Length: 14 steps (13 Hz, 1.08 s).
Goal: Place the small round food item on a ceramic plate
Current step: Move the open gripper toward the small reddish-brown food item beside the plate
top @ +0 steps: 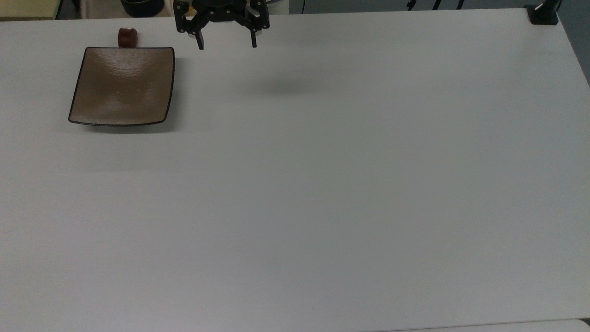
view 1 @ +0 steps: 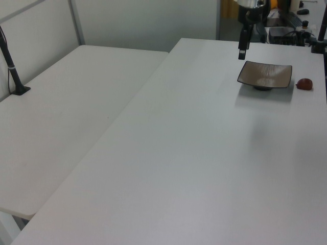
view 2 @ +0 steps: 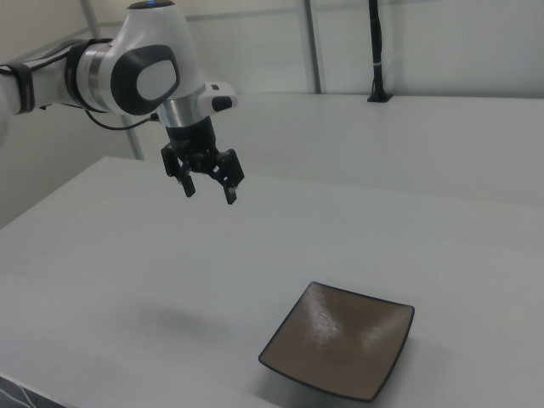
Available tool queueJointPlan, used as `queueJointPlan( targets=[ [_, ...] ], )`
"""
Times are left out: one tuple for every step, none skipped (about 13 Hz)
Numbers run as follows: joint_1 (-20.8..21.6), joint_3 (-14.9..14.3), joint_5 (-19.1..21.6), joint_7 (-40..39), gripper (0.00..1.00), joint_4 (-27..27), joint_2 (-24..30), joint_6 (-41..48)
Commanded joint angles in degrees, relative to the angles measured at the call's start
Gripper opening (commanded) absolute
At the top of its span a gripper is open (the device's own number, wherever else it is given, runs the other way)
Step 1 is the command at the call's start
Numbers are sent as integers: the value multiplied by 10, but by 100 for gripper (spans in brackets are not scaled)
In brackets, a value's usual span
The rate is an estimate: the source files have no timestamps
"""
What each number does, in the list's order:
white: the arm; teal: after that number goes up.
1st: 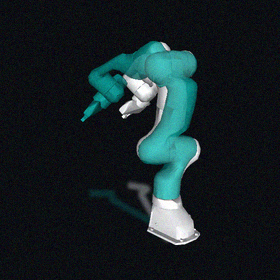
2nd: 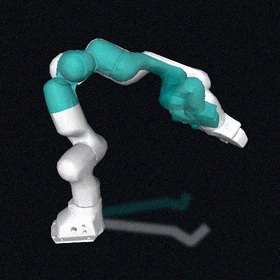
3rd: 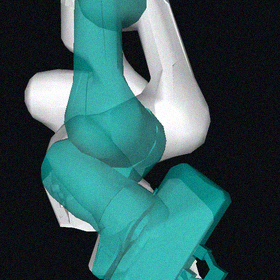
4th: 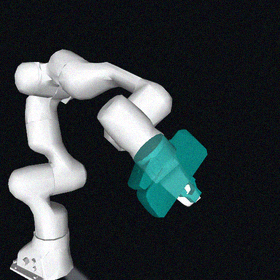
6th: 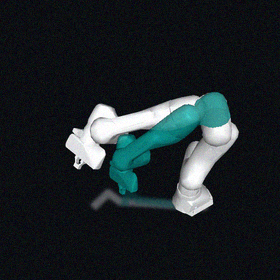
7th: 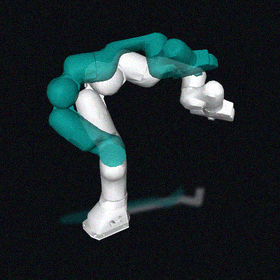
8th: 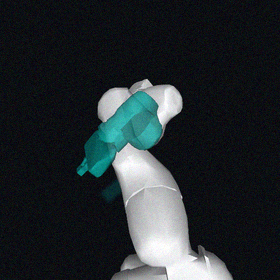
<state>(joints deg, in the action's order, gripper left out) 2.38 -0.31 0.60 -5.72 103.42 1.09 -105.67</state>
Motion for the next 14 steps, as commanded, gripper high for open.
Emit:
queueJointPlan(
  targets=[
    [-2, 2, -8, 9, 100, -9, -7, 8],
    [-2, 2, -7, 10, 100, -9, -7, 7],
    [-2, 2, -7, 10, 100, -9, -7, 7],
    [-2, 2, -4, 10, 100, -9, -7, 7],
    [-1, 2, -5, 10, 100, -9, -7, 7],
    [-2, 2, -5, 11, 100, -9, -7, 8],
    [-2, 2, -7, 9, 100, -9, -5, 13],
    [-3, 2, -7, 9, 100, -9, -5, 13],
    [-3, 2, -8, 10, 100, -9, -6, 9],
    [-4, 2, -8, 9, 100, -9, -6, 8],
    [-5, 1, -8, 8, 100, -9, -5, 8],
    [-10, 2, -8, 9, 100, -9, -5, 8],
    [-12, 2, -8, 6, 100, -9, -5, 9],
    [-15, 2, -8, 6, 100, -9, -5, 8]
  ],
)
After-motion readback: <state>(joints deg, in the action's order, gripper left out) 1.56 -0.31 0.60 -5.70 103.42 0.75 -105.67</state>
